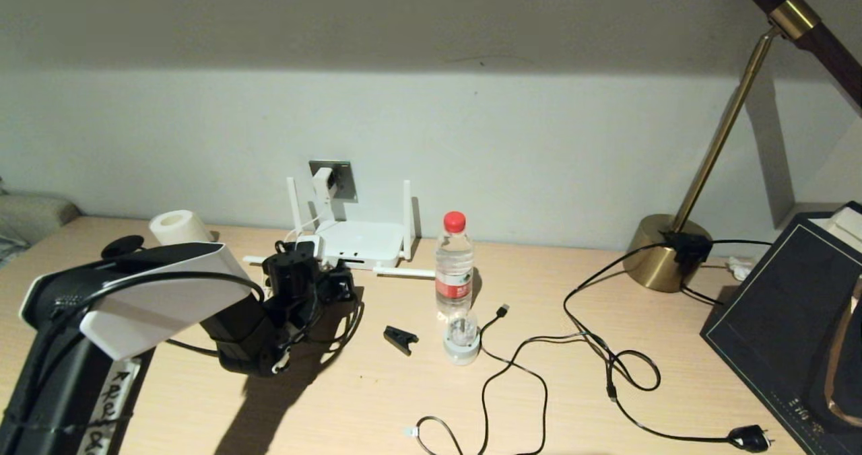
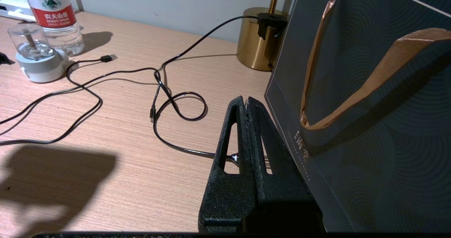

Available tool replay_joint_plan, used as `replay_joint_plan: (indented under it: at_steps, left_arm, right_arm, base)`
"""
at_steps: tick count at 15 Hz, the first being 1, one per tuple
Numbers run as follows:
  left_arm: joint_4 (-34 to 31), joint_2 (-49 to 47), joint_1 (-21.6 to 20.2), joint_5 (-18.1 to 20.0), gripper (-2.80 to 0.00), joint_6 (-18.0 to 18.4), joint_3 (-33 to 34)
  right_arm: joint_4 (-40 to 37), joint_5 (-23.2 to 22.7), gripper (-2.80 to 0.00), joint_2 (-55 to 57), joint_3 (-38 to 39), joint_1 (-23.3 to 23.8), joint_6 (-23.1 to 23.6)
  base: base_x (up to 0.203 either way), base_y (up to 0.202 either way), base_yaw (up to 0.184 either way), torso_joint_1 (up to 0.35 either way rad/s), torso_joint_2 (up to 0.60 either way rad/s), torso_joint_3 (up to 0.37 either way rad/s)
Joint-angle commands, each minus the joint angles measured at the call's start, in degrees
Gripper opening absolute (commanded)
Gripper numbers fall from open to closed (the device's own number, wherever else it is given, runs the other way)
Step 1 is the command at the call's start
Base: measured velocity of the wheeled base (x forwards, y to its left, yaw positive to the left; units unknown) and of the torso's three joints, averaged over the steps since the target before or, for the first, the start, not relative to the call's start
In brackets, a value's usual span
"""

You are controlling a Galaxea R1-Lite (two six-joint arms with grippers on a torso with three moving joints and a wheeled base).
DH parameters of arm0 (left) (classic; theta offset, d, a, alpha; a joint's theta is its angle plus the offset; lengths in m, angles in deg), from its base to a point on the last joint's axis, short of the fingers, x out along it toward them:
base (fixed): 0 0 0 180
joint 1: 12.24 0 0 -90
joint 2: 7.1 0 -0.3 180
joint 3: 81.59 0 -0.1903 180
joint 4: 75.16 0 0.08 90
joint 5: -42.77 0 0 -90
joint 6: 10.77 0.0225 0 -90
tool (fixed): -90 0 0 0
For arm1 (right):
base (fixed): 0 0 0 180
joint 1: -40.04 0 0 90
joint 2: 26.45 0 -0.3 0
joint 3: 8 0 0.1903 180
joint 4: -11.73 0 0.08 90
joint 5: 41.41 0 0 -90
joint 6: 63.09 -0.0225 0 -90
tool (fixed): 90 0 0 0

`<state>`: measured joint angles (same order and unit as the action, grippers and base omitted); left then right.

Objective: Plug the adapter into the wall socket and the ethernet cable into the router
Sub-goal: Plug cable into router interface

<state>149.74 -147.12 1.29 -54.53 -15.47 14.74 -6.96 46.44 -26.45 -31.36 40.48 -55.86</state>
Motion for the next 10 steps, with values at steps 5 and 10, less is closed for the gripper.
replay_joint_plan:
  at_steps: [5,10]
  left_arm:
    - [0.38,-0.60,0.00,-0.08,-2.80,-0.04,-0.16]
    - [0.38,-0.69,0.00,-0.08,-2.80,-0.04,-0.16]
  right_arm:
    - [-0.01,-0.05,-2.80,0.09,1.95,0.00,0.06]
    - [0.06,-0.05,-2.80,0.09,1.94,0.00,0.06]
  base:
    - [0.000,0.000,0.000,0.000,0.00,0.000]
    - [0.000,0.000,0.000,0.000,0.00,0.000]
